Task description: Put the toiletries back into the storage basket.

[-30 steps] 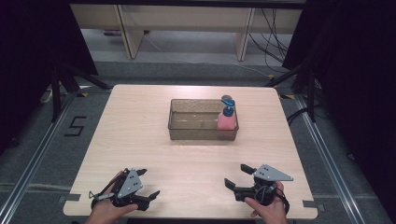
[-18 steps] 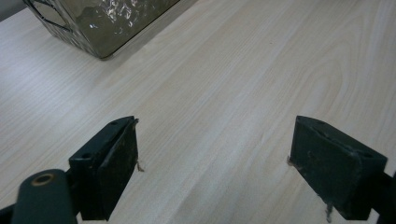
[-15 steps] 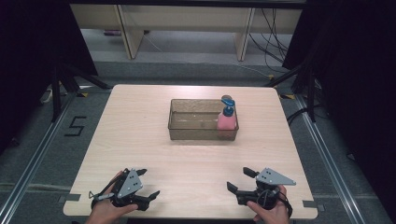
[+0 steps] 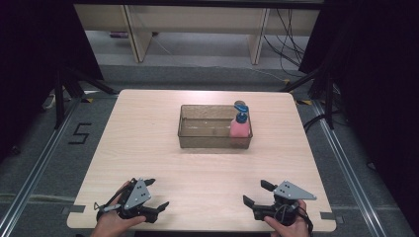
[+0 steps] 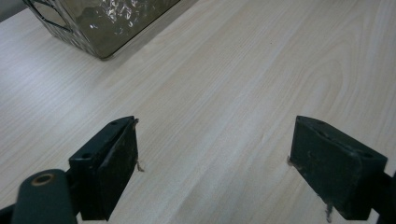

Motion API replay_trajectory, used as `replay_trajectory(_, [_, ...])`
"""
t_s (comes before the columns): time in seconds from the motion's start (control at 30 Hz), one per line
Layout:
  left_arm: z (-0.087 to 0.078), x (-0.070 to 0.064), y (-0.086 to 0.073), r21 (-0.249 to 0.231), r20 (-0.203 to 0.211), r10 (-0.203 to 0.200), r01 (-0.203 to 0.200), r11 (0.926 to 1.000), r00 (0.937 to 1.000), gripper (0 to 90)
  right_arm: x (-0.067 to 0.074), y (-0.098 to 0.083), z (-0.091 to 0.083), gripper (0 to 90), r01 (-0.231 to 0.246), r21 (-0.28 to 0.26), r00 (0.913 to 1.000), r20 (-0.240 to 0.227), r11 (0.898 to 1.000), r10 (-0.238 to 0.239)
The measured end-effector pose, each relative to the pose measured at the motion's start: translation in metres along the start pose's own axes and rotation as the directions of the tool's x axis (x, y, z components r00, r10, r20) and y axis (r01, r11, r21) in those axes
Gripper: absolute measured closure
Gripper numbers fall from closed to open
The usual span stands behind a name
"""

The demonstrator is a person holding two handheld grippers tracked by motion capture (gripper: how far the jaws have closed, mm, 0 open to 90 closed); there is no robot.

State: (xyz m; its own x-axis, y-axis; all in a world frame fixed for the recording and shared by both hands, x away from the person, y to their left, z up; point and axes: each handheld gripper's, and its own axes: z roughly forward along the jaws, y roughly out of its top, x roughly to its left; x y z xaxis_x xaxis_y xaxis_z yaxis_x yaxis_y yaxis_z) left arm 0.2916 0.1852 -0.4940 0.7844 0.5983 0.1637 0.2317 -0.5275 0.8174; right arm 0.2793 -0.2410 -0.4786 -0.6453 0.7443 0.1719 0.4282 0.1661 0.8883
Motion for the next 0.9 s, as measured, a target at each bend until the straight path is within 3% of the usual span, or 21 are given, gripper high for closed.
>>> replay_trajectory(0.17, [0.0,0.0,0.0,0.007,-0.002,0.008,-0.008,0.9999,1.0,14.9,0.001,-0.003,-0.002,15.6,-0.006,0.009,0.9999,0.015,1.0,0.006])
replay_trajectory(0.2, [0.0,0.0,0.0,0.007,-0.002,0.008,-0.008,0.9999,1.0,14.8,0.0,-0.003,-0.004,15.6,0.016,0.019,0.9996,0.023,1.0,-0.016])
replay_trajectory(0.23, [0.0,0.0,0.0,0.007,-0.002,0.008,-0.008,0.9999,1.0,14.9,0.003,-0.004,-0.005,15.6,-0.017,0.028,0.9998,0.014,0.999,0.016])
replay_trajectory(0.27, [0.0,0.0,0.0,0.007,-0.002,0.009,-0.008,0.9999,1.0,14.9,0.001,-0.004,-0.003,15.6,0.008,0.012,0.9999,0.011,1.0,-0.009])
replay_trajectory(0.4, [0.0,0.0,0.0,0.009,-0.001,0.01,-0.01,0.9999,1.0,14.9,0.003,-0.005,-0.007,15.6,-0.005,0.031,0.9998,0.02,1.0,0.004])
replay_trajectory(0.5, [0.0,0.0,0.0,0.01,0.003,0.009,-0.009,0.9999,1.0,14.9,0.002,-0.006,-0.008,15.6,0.015,0.032,0.9995,0.027,0.999,-0.015])
replay_trajectory(0.53, [0.0,0.0,0.0,0.009,0.001,0.009,-0.009,0.9999,1.0,14.8,0.003,-0.007,-0.007,15.6,-0.013,0.026,0.9998,0.015,1.0,0.013])
replay_trajectory(0.57, [0.0,0.0,0.0,0.008,-0.001,0.01,-0.01,0.9999,1.0,14.8,0.002,-0.007,-0.007,15.6,0.02,0.018,0.9996,0.02,1.0,-0.02])
replay_trajectory(0.7, [0.0,0.001,0.0,0.012,0.004,0.009,-0.009,0.9999,0.9999,14.9,0.003,-0.007,-0.009,15.6,0.02,0.032,0.9996,0.022,0.999,-0.02])
replay_trajectory(0.73, [0.0,0.0,0.0,0.011,0.004,0.009,-0.009,0.9999,1.0,14.8,0.006,-0.008,-0.011,15.6,-0.031,0.05,0.9993,0.02,0.998,0.03])
replay_trajectory(0.8, [0.0,0.001,0.0,0.012,0.004,0.009,-0.009,0.9999,0.9999,14.9,0.003,-0.008,-0.01,15.5,0.015,0.036,0.9994,0.031,0.999,-0.016])
replay_trajectory(0.9, [0.0,0.001,0.0,0.012,0.004,0.009,-0.009,0.9999,1.0,14.9,0.003,-0.009,-0.01,15.6,0.023,0.029,0.9996,0.017,0.999,-0.024])
